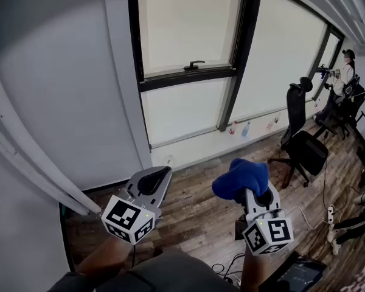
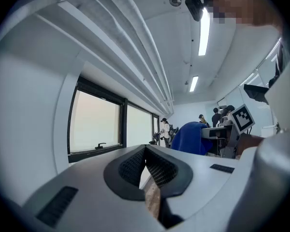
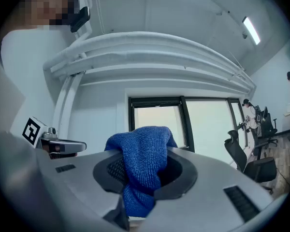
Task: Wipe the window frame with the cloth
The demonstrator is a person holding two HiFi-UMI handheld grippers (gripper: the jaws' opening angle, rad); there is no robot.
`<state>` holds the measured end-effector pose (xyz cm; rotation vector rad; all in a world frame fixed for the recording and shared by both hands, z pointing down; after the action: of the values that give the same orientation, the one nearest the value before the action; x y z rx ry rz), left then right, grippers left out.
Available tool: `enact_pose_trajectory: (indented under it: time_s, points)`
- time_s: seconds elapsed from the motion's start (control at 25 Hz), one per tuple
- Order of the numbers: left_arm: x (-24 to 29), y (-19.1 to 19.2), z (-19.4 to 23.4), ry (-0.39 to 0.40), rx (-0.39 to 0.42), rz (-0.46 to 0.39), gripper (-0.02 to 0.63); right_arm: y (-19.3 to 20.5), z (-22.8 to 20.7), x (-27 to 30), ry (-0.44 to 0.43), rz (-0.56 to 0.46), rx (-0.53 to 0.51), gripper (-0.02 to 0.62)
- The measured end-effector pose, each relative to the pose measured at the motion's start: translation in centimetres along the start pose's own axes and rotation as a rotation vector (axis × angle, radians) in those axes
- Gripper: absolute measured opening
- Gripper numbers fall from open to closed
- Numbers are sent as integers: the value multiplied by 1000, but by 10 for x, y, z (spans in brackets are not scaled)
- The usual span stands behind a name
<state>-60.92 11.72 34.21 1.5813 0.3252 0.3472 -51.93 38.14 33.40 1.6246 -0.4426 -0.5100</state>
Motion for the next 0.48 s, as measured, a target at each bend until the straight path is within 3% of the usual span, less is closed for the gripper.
enact_pose_trajectory:
  time_s: [0.48]
  points:
    - [-18,-3,7,-7,-7,-2,8,-2,19,1,-9,8,-3,118]
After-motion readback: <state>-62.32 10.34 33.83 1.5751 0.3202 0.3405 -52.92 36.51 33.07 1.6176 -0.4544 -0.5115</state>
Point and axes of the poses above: the fingertips, and each gripper's own axes: x forward along the fingers, z to its left, y out of its underside, the point moved 8 cm from there along -x, backward along the fingers, and after that the axes turned 9 degrees about y, right-handed, at the moved point
